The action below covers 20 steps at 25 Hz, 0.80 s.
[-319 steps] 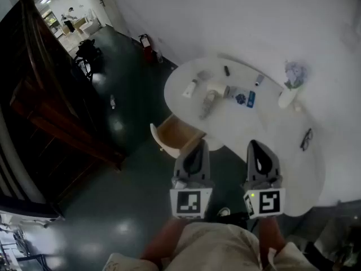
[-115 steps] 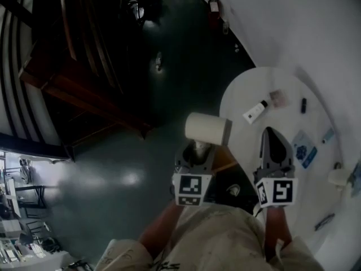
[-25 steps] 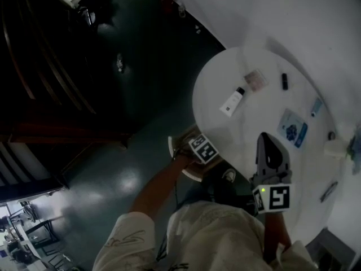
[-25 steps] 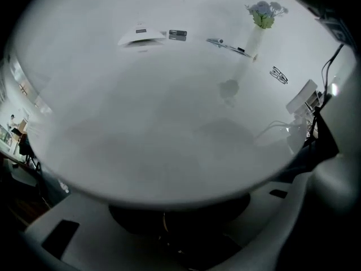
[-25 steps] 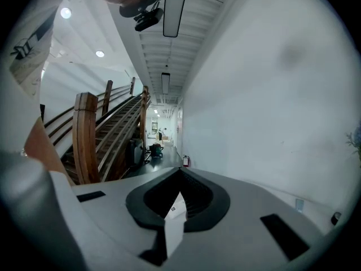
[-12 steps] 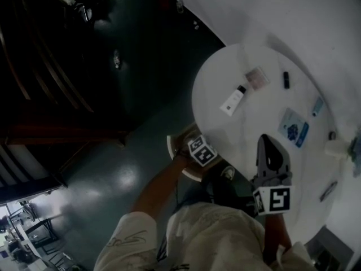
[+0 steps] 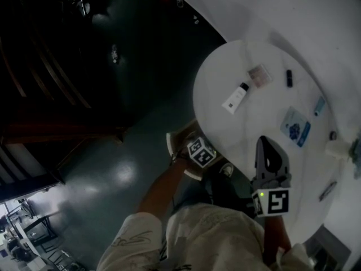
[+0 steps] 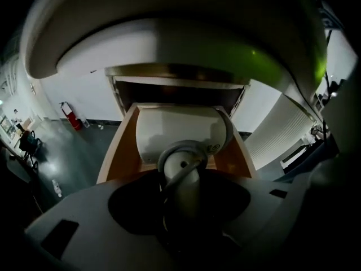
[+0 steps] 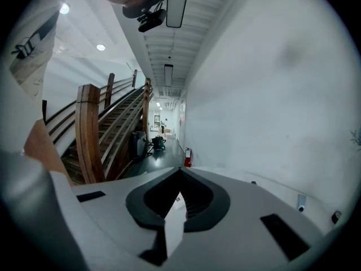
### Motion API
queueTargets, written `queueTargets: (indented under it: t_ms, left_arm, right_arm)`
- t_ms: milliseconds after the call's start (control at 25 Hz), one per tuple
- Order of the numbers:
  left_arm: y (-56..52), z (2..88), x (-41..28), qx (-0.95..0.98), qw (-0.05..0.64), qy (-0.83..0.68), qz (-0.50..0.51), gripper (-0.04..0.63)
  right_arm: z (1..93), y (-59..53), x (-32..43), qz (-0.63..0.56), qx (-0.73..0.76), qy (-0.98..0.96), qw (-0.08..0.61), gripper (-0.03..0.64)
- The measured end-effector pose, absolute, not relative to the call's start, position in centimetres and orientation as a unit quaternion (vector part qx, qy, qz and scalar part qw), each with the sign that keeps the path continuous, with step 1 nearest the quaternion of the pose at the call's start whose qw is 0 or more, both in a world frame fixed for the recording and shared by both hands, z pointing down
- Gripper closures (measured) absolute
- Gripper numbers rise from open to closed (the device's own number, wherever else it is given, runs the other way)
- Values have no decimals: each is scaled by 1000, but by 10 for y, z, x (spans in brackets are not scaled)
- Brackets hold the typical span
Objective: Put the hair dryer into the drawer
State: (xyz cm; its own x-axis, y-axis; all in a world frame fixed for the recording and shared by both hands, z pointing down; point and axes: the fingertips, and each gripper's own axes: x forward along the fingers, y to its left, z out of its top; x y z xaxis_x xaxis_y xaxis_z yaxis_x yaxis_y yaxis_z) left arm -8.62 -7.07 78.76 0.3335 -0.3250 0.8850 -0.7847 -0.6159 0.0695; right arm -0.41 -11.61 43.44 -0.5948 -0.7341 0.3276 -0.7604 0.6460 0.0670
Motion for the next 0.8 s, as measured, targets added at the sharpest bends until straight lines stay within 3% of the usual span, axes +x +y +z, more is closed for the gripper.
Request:
queueTargets:
  t_ms: [800]
  left_arm:
    - [-76, 810, -81, 776, 262, -334, 467, 367]
  right_arm:
    - [448, -103, -9, 43, 413, -890, 189, 612]
